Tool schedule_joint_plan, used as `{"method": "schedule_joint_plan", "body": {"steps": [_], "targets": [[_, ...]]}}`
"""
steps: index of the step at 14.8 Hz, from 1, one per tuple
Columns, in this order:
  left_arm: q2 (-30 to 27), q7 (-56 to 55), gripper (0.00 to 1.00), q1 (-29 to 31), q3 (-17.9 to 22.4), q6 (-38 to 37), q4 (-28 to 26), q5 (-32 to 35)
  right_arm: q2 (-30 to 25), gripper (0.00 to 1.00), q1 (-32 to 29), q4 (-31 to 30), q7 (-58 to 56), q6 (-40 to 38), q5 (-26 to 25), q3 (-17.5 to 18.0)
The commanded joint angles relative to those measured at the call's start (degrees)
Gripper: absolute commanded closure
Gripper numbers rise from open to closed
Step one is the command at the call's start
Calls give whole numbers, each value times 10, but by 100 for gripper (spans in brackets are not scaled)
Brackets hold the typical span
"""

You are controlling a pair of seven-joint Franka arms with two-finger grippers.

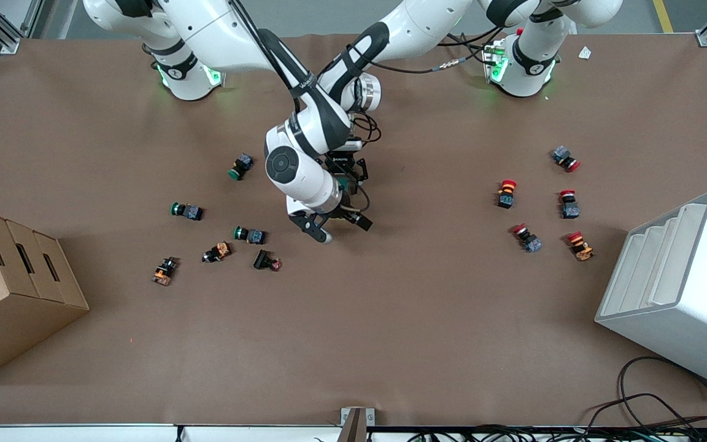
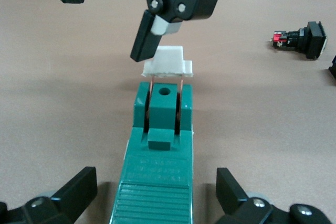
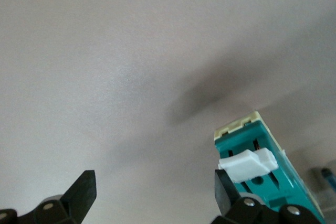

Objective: Close load switch with both arms

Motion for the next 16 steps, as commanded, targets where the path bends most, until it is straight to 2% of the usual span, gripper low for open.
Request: {"method": "schedule_joint_plan", "body": {"steps": [1,7,13,16], "targets": [[27,-3,0,6,4,21,28,2,17,0,-25,6,-67,4,2,2],[23,17,0,7,3,22,30,2,38,0,-31,9,-130,4,3,2],[21,15,0,7,3,22,29,1,76,0,-39,67,-150,4,3,2],[22,12,0,7,3,22,28,1,75,0,-58,91,-178,-2,1,2]]}}
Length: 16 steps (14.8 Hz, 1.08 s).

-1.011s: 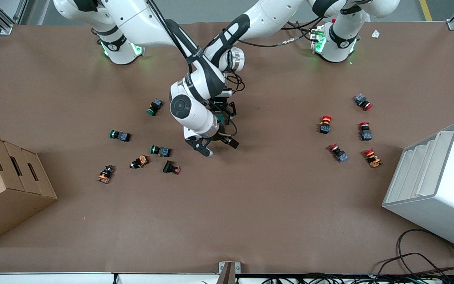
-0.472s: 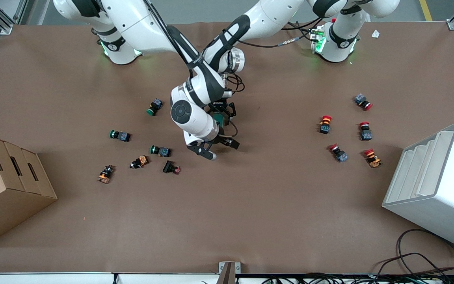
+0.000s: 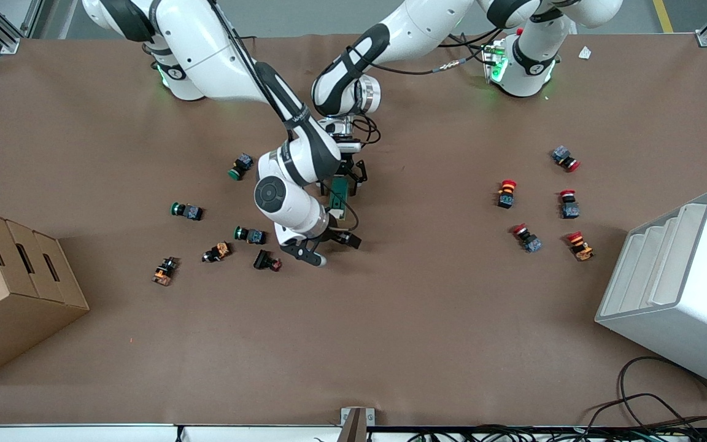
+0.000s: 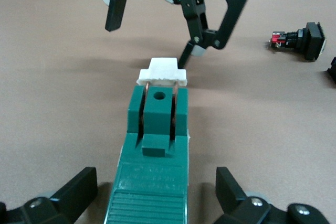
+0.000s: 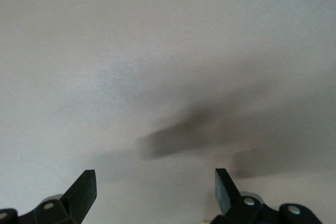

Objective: Close load switch with both arms

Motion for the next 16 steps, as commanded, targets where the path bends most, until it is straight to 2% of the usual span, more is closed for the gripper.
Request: {"method": "schedule_joint_plan", "body": {"steps": [1,4,6,9,13,16], "targets": [[20,8,0,3,2,13,21,1,1,0,-30,28,-41,-11,-1,4],[20,9,0,3,2,13,21,1,-18,0,-65,25,-78,-44,-10,-2],[18,11,0,4,2,13,20,1,-43,0,-72,26,-84,-109,-37,-42],[4,23,0,7,0,14,21,-6,-93,0,-79,26,-121,-203,-115,-98],[-34,139,0,23,-4,19,35,-115,-154,0,-96,26,-263,-349,-144,-180],[-43,208,0,30,-4,19,81,-188,-207,0,-100,24,-349,-422,-229,-231]]}}
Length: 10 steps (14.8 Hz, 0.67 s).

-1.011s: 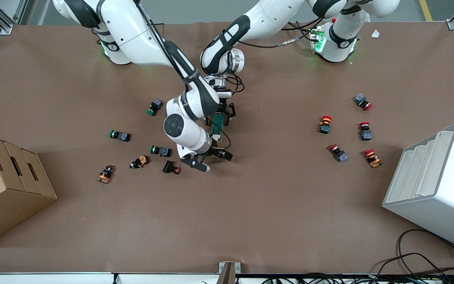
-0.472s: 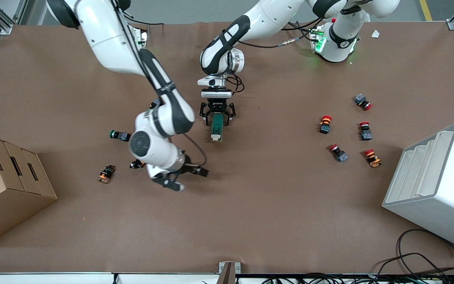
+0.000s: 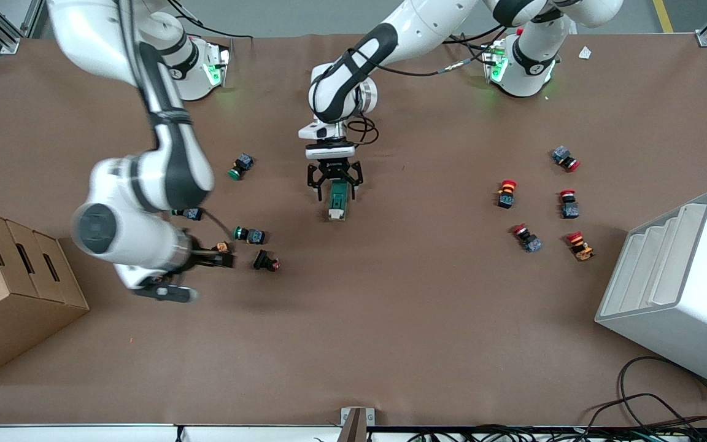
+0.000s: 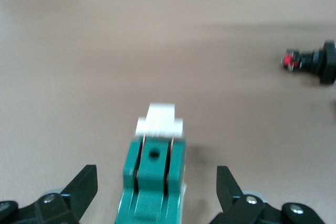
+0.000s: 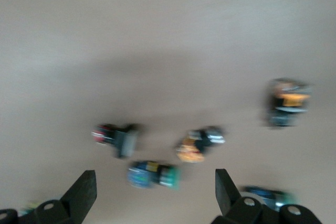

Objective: Close load switch with both arms

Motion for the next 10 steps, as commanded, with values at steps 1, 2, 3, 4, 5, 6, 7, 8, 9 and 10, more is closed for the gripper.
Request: {"method": "schedule_joint_plan", "body": {"steps": [1,2,3,4,5,6,7,8,9,10], "targets": [[-19,79,0,15,-4,6,39,-70,-62,0,-10,-25,-74,-51,-53,-33],[-29,121,0,22,-4,6,52,-110,-77,0,-28,-25,-97,-73,-54,-39],[-41,167,0,32,-5,6,67,-155,-94,0,-61,-23,-105,-92,-63,-30],[-61,222,0,41,-4,6,78,-215,-118,0,-96,-23,-106,-109,-83,1],[-86,266,0,53,-2,6,78,-266,-138,0,-132,-23,-104,-125,-102,34],[-108,307,0,71,-2,6,78,-305,-156,0,-162,-23,-102,-142,-114,62],[-127,345,0,84,-3,6,79,-336,-170,0,-189,-23,-101,-155,-125,88],[-144,377,0,98,-3,6,80,-368,-187,0,-216,-23,-101,-166,-131,111],[-161,408,0,116,-3,6,80,-403,-198,0,-239,-23,-102,-176,-132,130],[-181,443,0,130,-3,6,81,-442,-206,0,-255,-20,-102,-189,-132,144]]}}
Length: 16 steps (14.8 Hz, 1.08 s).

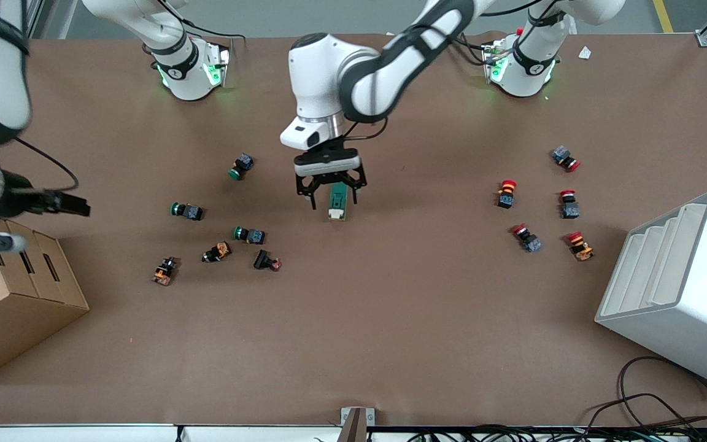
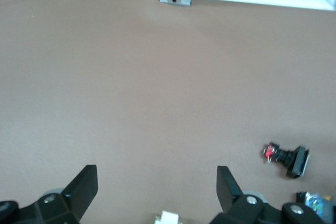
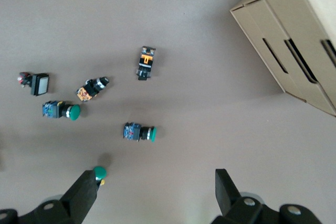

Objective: Close load switch with both arms

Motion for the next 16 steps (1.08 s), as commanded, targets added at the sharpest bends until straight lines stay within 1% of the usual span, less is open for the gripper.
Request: {"method": "schedule_joint_plan", "body": {"steps": [1,2,4,6,8,9,10,13,15,16], "targets": [[-61,92,0,44,-2,0,-17,-97,-37,0,-45,-16,1,-18,-17,50],[-73,155,0,72,-3,-1,-16,-131,-37,0,-44,-3,3,-20,-18,50],[-85,231,0,92,2,-16,8,-192,-34,0,-44,13,3,-22,-25,50],[-91,281,0,134,1,-59,43,-243,-32,0,-43,31,3,-24,-27,51],[-98,356,0,171,-1,-129,70,-278,-32,0,-42,34,6,-23,-27,51],[-114,394,0,188,-1,-167,73,-281,-31,0,-43,37,1,-24,-26,51],[-125,420,0,206,-1,-190,73,-290,-29,0,-42,42,4,-23,-25,51],[-158,514,0,278,-1,-202,71,-338,-25,0,-41,63,3,-25,-27,51],[-178,593,0,338,-1,-231,72,-383,-25,0,-48,71,3,-38,-15,51],[-190,635,0,357,4,-246,70,-404,-25,0,-47,72,4,-51,-8,51]]}}
